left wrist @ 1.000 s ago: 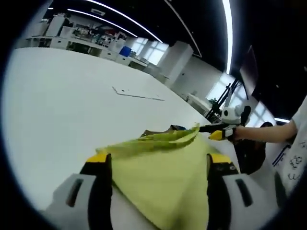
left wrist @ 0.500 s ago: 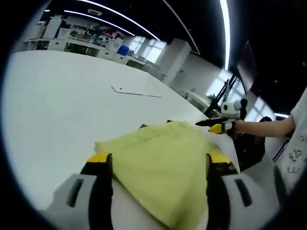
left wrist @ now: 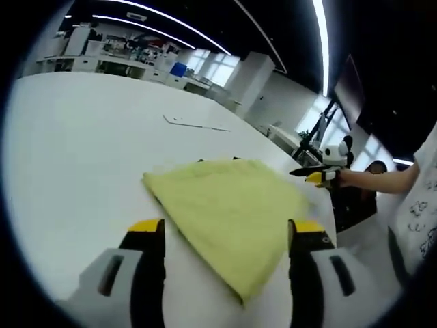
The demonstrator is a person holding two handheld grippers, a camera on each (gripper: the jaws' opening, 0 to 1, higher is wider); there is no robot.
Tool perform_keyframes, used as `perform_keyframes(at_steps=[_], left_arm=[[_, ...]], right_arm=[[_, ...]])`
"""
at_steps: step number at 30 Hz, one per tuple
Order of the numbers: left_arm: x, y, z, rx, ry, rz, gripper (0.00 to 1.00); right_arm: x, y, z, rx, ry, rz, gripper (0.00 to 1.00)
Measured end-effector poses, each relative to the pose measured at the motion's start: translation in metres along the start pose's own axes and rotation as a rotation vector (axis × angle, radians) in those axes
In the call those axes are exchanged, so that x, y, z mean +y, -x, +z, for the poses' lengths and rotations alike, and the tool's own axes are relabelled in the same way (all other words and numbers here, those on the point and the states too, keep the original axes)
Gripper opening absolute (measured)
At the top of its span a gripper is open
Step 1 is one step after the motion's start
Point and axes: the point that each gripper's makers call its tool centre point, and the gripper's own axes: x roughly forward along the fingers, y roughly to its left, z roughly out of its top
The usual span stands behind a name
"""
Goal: Fold the garment on the visible template until the final outline fits inside the template.
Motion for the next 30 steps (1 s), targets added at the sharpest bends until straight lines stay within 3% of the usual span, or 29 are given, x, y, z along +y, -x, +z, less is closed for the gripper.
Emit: perform_keyframes(at_steps=[8,11,14,21,30], left_arm=[[-0.011,0.016,-0.027,0.026,0.012,-0.016,0.68],[-0.012,0.019,-0.042,0.066,-0.003,-0.009,0.63],[-0.013,0.02,-0.05,0.069,0.004,-0.008,0.56],[-0.014,0.02,-0.061,0.067,0.05,-0.01,0.34],[-0.014,0.02,-0.063,0.056,0.079,-0.011,0.18]], right_arm=[[0.005,0.016,-0.026,0.026,-0.018,-0.017,0.59],[0.005,0.02,-0.036,0.043,-0.023,-0.021,0.56],[0.006,0.022,-0.044,0.053,-0.039,-0.018,0.52],[0.009,0.021,-0.06,0.088,-0.067,-0.003,0.35],[0.011,0.019,-0.068,0.108,-0.123,0.015,0.11]])
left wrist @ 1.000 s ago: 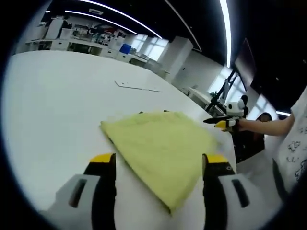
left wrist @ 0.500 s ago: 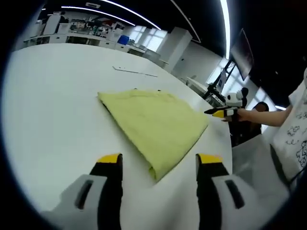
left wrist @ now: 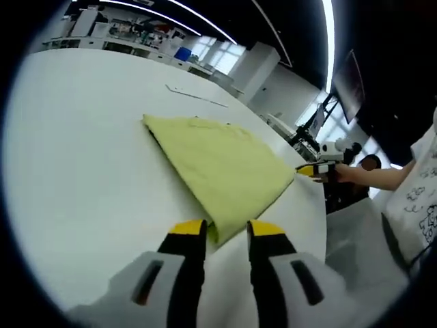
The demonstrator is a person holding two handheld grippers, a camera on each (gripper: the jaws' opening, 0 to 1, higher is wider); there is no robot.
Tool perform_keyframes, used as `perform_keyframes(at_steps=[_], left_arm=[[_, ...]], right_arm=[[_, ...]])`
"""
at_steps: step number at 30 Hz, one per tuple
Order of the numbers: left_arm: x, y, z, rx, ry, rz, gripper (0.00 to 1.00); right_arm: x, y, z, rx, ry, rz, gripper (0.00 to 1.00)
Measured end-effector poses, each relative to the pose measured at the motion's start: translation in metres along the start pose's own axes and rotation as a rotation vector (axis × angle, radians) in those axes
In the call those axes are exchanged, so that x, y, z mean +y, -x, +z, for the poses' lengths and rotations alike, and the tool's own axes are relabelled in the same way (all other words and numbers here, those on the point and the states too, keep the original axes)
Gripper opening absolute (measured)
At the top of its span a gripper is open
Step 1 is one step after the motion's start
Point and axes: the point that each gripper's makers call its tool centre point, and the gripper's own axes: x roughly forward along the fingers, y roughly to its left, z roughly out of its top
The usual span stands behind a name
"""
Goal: Fold the garment on the visible template until the final outline fits inside the template.
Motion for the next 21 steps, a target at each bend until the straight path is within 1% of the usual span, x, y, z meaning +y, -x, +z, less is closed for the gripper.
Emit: perform_keyframes(at_steps=[1,3,4,5,7,9,12,17,21], left_arm=[[0.001,0.0,0.0,0.0,0.005,0.0,0.17],[0.001,0.0,-0.002,0.01,0.006,0.0,0.06],[0.001,0.001,-0.003,0.011,0.001,0.003,0.01],[0.002,0.001,-0.002,0.005,0.004,0.008,0.0],[-0.001,0.002,-0.003,0.001,0.033,0.002,0.0],[-0.002,0.004,-0.006,0.007,0.027,0.007,0.0],[-0.007,0.007,-0.009,0.002,0.04,-0.003,0.0],[-0.017,0.014,-0.018,-0.002,0.048,-0.007,0.0],[-0.026,0.021,-0.03,0.0,0.055,-0.007,0.0]], right_arm=[[0.001,0.001,-0.002,0.006,-0.007,0.004,0.09],[0.002,0.002,-0.002,0.004,-0.007,0.005,0.0],[0.004,0.003,-0.002,0.0,-0.014,0.005,0.0],[0.004,0.004,-0.002,0.0,-0.016,0.006,0.0],[0.005,0.007,-0.001,-0.01,-0.02,0.009,0.0],[0.007,0.01,-0.002,-0.017,-0.025,0.012,0.0],[0.01,0.012,-0.004,-0.02,-0.029,0.021,0.0],[0.01,0.019,-0.015,-0.021,-0.043,0.024,0.0],[0.014,0.025,-0.023,-0.022,-0.054,0.032,0.0]])
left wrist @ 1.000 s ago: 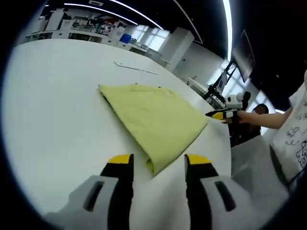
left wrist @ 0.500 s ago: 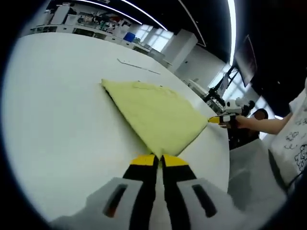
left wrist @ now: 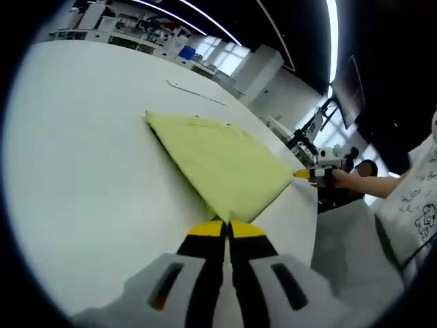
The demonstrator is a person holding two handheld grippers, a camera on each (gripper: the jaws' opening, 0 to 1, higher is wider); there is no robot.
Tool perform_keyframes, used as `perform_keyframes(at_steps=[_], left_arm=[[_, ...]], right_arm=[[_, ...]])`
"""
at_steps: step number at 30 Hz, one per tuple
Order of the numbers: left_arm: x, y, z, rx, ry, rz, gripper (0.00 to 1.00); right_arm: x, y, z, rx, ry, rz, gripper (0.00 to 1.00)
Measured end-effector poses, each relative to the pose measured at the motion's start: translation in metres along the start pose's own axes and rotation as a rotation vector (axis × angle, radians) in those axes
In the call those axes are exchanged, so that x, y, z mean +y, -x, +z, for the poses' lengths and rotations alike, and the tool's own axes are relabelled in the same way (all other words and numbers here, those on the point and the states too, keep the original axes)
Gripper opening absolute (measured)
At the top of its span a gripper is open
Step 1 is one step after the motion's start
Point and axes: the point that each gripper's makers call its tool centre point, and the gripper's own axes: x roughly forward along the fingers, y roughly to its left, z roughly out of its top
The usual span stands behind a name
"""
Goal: Fold the garment on the visible template until the final outline fits inside the template.
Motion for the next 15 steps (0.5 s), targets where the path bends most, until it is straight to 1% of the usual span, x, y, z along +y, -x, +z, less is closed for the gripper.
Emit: perform_keyframes(at_steps=[5,7,11,13,14,15], left_arm=[[-0.003,0.004,-0.013,0.007,0.008,0.006,0.0],[-0.002,0.004,-0.016,0.009,0.009,0.019,0.0],[-0.003,0.007,-0.011,-0.011,-0.008,0.029,0.0],[-0.004,0.009,-0.01,-0.007,-0.02,0.034,0.0],[-0.005,0.012,-0.009,-0.003,-0.033,0.042,0.01],[-0.005,0.013,-0.008,-0.005,-0.04,0.046,0.02]], right_arm=[[0.001,0.005,-0.015,0.015,-0.005,-0.006,0.0],[0.0,0.004,-0.016,0.023,-0.003,-0.01,0.0],[0.003,0.008,-0.012,0.013,0.009,-0.023,0.0],[0.003,0.011,-0.008,0.001,0.021,-0.032,0.0],[0.006,0.015,-0.003,-0.018,0.027,-0.042,0.02],[0.008,0.017,-0.001,-0.028,0.032,-0.045,0.09]])
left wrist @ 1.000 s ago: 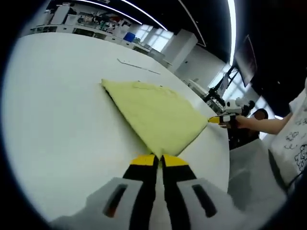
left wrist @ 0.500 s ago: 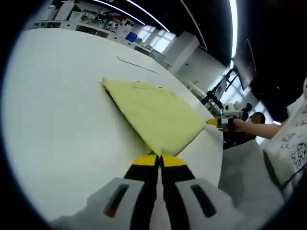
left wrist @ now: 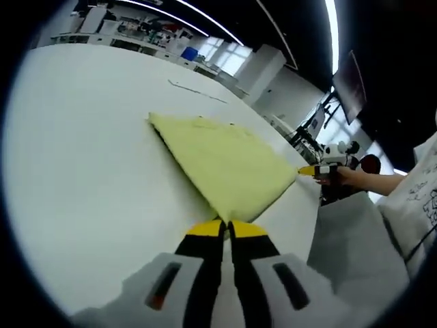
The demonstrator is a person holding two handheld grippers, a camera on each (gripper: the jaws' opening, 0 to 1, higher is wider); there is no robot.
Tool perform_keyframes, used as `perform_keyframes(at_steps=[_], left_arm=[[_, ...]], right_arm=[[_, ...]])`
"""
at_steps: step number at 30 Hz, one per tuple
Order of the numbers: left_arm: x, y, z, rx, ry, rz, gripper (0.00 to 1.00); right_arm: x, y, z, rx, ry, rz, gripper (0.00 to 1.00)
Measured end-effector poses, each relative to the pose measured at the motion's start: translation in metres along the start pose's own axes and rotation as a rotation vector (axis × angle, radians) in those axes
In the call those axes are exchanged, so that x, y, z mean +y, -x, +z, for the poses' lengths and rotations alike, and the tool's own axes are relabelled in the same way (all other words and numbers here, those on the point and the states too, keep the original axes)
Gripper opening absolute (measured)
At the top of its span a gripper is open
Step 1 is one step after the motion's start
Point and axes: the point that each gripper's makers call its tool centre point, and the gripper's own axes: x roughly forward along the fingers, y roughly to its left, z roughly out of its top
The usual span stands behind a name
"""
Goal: Fold the garment on the visible template until the final outline fits inside the template.
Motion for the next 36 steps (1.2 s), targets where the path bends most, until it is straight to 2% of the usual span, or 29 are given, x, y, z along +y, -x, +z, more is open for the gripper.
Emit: perform_keyframes(at_steps=[2,4,5,6,7,8,9,11,13,15,16,18,21,23,25,30,31,32,34,35,36], left_arm=[[-0.003,0.004,0.003,-0.016,-0.006,0.013,0.1],[-0.008,0.008,0.009,-0.044,-0.056,0.041,0.26],[-0.01,0.01,0.012,-0.057,-0.087,0.072,0.41],[-0.015,0.011,0.018,-0.083,-0.125,0.116,0.55],[-0.02,0.012,0.023,-0.109,-0.166,0.144,0.69],[-0.022,0.014,0.026,-0.125,-0.212,0.191,0.87],[-0.025,0.015,0.029,-0.133,-0.237,0.215,0.98],[-0.039,0.018,0.037,-0.157,-0.283,0.231,0.92],[-0.053,0.021,0.052,-0.246,-0.267,0.249,0.97],[-0.06,0.024,0.047,-0.232,-0.27,0.24,0.98],[-0.064,0.025,0.046,-0.229,-0.274,0.242,0.98],[-0.063,0.028,0.035,-0.187,-0.308,0.263,0.99],[-0.065,0.031,0.028,-0.196,-0.277,0.279,0.99],[-0.066,0.031,0.024,-0.204,-0.265,0.276,0.99],[-0.069,0.028,0.022,-0.204,-0.266,0.28,0.99],[-0.075,0.023,0.02,-0.243,-0.251,0.295,0.97],[-0.076,0.021,0.018,-0.222,-0.254,0.295,0.96],[-0.068,0.026,0.015,-0.143,-0.332,0.345,0.96],[-0.07,0.021,0.021,-0.161,-0.453,0.333,0.97],[-0.071,0.018,0.019,-0.166,-0.446,0.315,0.96],[-0.064,0.016,0.005,-0.11,-0.377,0.309,0.96]], right_arm=[[0.003,0.006,0.007,-0.038,0.036,-0.018,0.19],[0.007,0.01,0.012,-0.076,0.055,-0.039,0.38],[0.01,0.011,0.015,-0.106,0.054,-0.058,0.49],[0.014,0.013,0.016,-0.131,0.07,-0.079,0.65],[0.017,0.013,0.013,-0.127,0.075,-0.096,0.77],[0.016,0.013,0.011,-0.13,0.114,-0.141,0.87],[0.016,0.013,0.011,-0.137,0.136,-0.175,0.94],[0.028,0.012,0.006,-0.119,0.177,-0.177,0.99],[0.039,0.014,0.003,-0.079,0.281,-0.177,0.99],[0.044,0.018,0.0,-0.058,0.331,-0.215,0.99],[0.051,0.02,0.003,-0.083,0.342,-0.207,0.99],[0.05,0.024,0.007,-0.108,0.338,-0.211,0.99],[0.041,0.026,0.006,-0.12,0.331,-0.234,0.99],[0.039,0.028,0.007,-0.14,0.28,-0.232,0.99],[0.039,0.03,0.011,-0.174,0.274,-0.23,0.99],[0.036,0.03,0.014,-0.184,0.275,-0.243,0.99],[0.034,0.031,0.014,-0.185,0.275,-0.249,0.99],[0.033,0.031,0.014,-0.187,0.271,-0.251,0.99],[0.032,0.03,0.014,-0.185,0.257,-0.25,0.99],[0.03,0.03,0.014,-0.184,0.256,-0.248,0.99],[0.028,0.028,0.012,-0.167,0.252,-0.244,0.99]])
